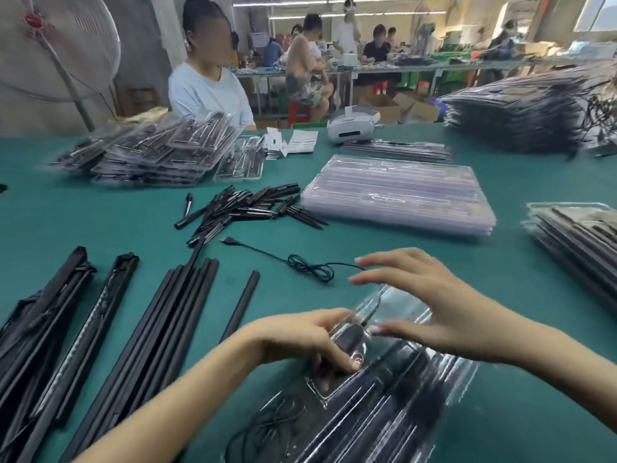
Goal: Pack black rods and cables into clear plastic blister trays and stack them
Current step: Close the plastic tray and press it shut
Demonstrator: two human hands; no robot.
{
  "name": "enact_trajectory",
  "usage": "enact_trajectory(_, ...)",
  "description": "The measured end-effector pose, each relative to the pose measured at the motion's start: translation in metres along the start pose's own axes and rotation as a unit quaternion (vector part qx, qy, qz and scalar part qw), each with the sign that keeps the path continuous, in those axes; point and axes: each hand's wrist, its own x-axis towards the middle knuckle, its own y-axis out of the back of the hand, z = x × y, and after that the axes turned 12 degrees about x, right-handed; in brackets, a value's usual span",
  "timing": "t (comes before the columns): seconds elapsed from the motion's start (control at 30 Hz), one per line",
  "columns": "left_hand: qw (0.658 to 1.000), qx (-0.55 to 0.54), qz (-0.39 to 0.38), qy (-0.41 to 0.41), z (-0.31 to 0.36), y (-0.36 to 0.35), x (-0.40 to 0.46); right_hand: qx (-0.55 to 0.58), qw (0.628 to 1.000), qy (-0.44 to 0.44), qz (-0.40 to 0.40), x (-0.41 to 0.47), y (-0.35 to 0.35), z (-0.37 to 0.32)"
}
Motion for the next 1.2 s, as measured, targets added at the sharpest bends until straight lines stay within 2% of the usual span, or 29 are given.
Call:
enact_trajectory(0.07, 0.994, 0.105, -0.011, 0.027, 0.006, 0.008, 0.007, 0.023, 0.993, -0.016, -0.114, 0.019, -0.012, 0.003)
enact_trajectory(0.13, 0.988, 0.145, 0.001, 0.046, 0.006, 0.013, 0.010, 0.026, 0.981, -0.062, -0.180, 0.031, -0.026, 0.009)
enact_trajectory(0.33, 0.991, 0.091, 0.013, 0.093, -0.005, 0.011, 0.009, 0.047, 0.950, -0.167, -0.258, 0.055, -0.031, 0.016)
enact_trajectory(0.43, 0.994, 0.065, 0.015, 0.092, -0.008, 0.009, 0.009, 0.043, 0.936, -0.203, -0.284, 0.062, -0.032, 0.018)
enact_trajectory(0.63, 0.991, 0.064, 0.061, 0.096, -0.018, 0.001, 0.013, -0.054, 0.919, -0.257, -0.295, 0.069, -0.043, 0.014)
enact_trajectory(0.93, 0.986, 0.083, 0.105, 0.101, -0.020, -0.007, 0.014, -0.067, 0.932, -0.254, -0.250, 0.061, -0.052, 0.009)
enact_trajectory(1.0, 0.987, 0.086, 0.097, 0.096, -0.018, -0.007, 0.010, -0.032, 0.926, -0.246, -0.285, 0.063, -0.045, 0.013)
enact_trajectory(1.13, 0.995, 0.000, 0.059, 0.083, -0.015, -0.001, 0.000, 0.058, 0.884, -0.245, -0.395, 0.082, -0.028, 0.010)
enact_trajectory(1.2, 0.995, 0.023, 0.058, 0.073, -0.014, 0.002, -0.005, 0.062, 0.868, -0.238, -0.432, 0.091, -0.026, 0.006)
